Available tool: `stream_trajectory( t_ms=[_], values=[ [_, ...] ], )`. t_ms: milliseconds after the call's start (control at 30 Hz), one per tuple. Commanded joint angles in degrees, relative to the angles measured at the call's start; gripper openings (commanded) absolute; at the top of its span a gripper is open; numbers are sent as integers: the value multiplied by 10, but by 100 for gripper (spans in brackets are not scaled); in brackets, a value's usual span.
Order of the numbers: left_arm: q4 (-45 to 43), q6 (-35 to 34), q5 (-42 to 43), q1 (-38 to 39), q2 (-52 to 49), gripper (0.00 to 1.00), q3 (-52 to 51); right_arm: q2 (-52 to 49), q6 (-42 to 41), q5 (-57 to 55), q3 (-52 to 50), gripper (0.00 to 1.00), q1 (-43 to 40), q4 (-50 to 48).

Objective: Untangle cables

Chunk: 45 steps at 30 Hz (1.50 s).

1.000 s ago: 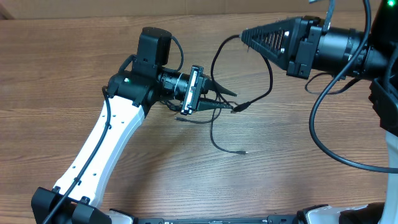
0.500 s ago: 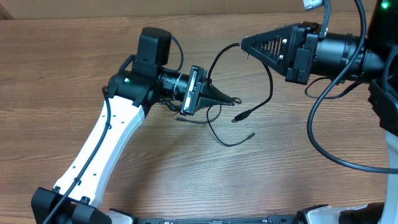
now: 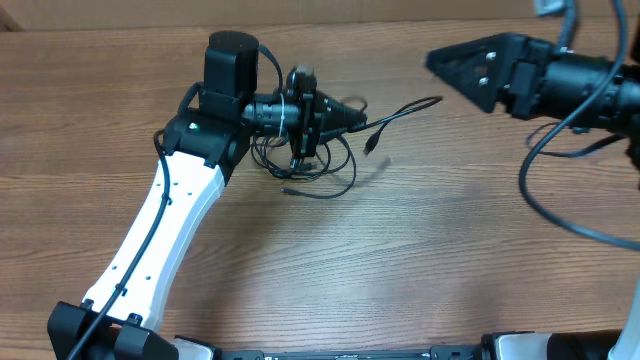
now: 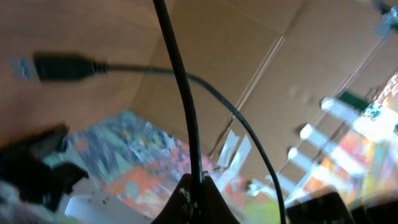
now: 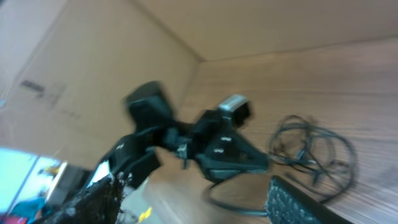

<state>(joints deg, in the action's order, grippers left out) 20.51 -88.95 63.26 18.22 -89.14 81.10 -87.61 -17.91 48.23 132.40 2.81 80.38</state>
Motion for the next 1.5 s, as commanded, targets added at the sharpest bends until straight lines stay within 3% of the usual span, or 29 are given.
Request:
stream_trajectory(
  t_ms=[0, 200, 367, 467, 700, 900, 1133, 1467],
  values=[
    [-55, 57, -13, 34, 0, 4, 34, 0, 4, -27, 0, 77, -63, 33],
    [-71, 81, -33, 100, 0, 4, 145, 0, 4, -90, 0, 81, -109, 79],
    [-64, 263, -112, 114, 0, 4, 211, 0, 12, -116, 0, 81, -109, 111],
    [8, 306, -187, 102, 0, 4, 214, 0, 22, -118, 0, 81, -109, 126],
    [217, 459, -470, 33, -4, 4, 214, 0, 35, -118, 0, 82, -109, 144],
    [230, 574, -497, -20, -3, 4, 240, -1, 49, -126, 0, 82, -109, 147],
    [187, 621, -505, -37, -4, 4, 311, -2, 49, -122, 0, 82, -108, 149],
    [94, 584, -593, -41, -36, 4, 312, -2, 49, -122, 0, 82, -108, 162]
  ],
)
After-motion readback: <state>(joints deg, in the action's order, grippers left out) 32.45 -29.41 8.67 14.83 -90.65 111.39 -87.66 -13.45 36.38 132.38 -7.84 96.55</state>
